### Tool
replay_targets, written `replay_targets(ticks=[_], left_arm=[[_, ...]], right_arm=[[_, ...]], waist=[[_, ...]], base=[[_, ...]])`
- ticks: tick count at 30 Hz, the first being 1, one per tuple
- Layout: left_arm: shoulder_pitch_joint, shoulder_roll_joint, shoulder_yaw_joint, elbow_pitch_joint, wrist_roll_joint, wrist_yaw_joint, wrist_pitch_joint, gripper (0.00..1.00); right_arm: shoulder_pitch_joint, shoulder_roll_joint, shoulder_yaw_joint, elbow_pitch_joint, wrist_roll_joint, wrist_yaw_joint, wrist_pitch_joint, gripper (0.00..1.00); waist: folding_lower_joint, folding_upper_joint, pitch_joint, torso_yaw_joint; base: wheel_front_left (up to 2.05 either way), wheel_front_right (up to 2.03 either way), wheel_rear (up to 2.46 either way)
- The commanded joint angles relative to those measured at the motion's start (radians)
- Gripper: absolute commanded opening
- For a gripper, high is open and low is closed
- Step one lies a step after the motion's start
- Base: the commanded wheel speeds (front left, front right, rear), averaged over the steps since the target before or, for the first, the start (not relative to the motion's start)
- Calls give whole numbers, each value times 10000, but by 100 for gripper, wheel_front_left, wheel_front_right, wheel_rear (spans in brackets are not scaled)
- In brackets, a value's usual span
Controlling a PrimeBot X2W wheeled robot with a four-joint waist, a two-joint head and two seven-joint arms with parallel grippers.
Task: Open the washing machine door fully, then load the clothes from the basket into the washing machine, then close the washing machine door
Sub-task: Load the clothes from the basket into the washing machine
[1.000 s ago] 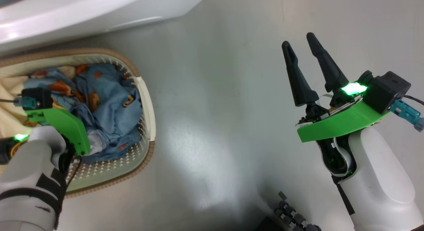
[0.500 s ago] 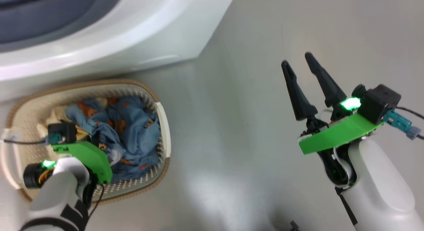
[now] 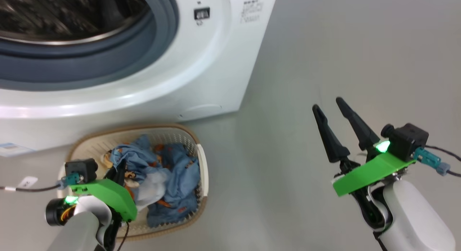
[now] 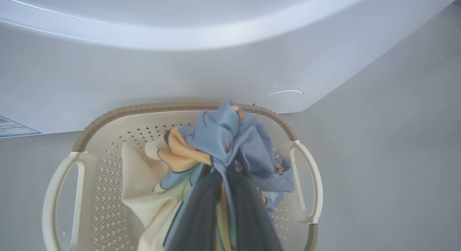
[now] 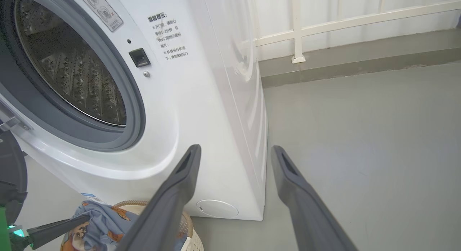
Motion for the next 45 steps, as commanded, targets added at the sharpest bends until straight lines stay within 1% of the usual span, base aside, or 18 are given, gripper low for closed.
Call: replay_targets(ticks=[1,2,3,5,6,7,8,9,11,17,23,27,33,37,45], left_arm=[[433,361,522,-638,47,-8,-133,0],[433,361,522,-638,47,-8,-133,0],[767,357,752,-1123,118,37,-134,0],[932,358,864,-1376,170,70,-135,0],[1256,352,1090,-1870,249,124,-135,0],[1256,352,1090,-1870,249,124,-135,0],[1593,346,1335,-2401,326,185,-136,0],[1593,346,1335,-2401,326,185,-136,0],[1958,325,1595,-2967,413,270,-136,0],[3028,245,2172,-4883,991,739,-136,0],[3813,115,2601,-7102,1779,1041,-137,0],[4235,-44,2879,-8220,2145,1104,-137,0],[4553,-144,3034,-8896,2498,1148,-137,0],[4657,-145,3084,-8970,2734,1337,-137,0],[4490,-84,3174,-8904,2750,1430,-116,0]], right_arm=[[400,-88,169,-127,97,16,-48,100],[400,-88,169,-127,97,16,-48,100],[566,-100,137,-72,122,16,-48,100],[650,-106,118,-40,131,16,-48,100],[800,-107,90,18,150,16,-48,100],[800,-107,90,18,150,16,-48,100],[943,-103,77,57,165,16,-48,100],[943,-103,77,57,165,16,-48,100],[1079,-94,74,92,170,16,-48,100],[1450,-127,41,118,175,16,-48,100],[1666,-194,-59,60,156,16,-48,100],[1741,-221,-104,20,124,16,-48,100],[1752,-278,-107,-79,87,16,-48,100],[1780,-298,-66,-138,92,16,-48,100],[1730,-312,-29,-141,-2,16,-48,100]], waist=[[0,0,-1196,614],[0,0,-1196,614],[0,0,-1495,712],[0,0,-1638,755],[0,0,-1900,821],[0,0,-1900,821],[0,0,-2137,863],[0,0,-2137,863],[0,0,-2361,885],[0,0,-2949,939],[0,0,-3185,1013],[0,0,-3266,1041],[0,0,-3342,1022],[0,0,-3383,968],[0,0,-3317,882]], base=[[0,0,0],[0,0,0],[0,0,0],[0,0,0],[0,0,0],[0,0,0],[0,0,0],[0,0,0],[0,0,0],[0,0,0],[0,0,0],[0,0,0],[0,0,0],[0,0,0],[0,0,0]])
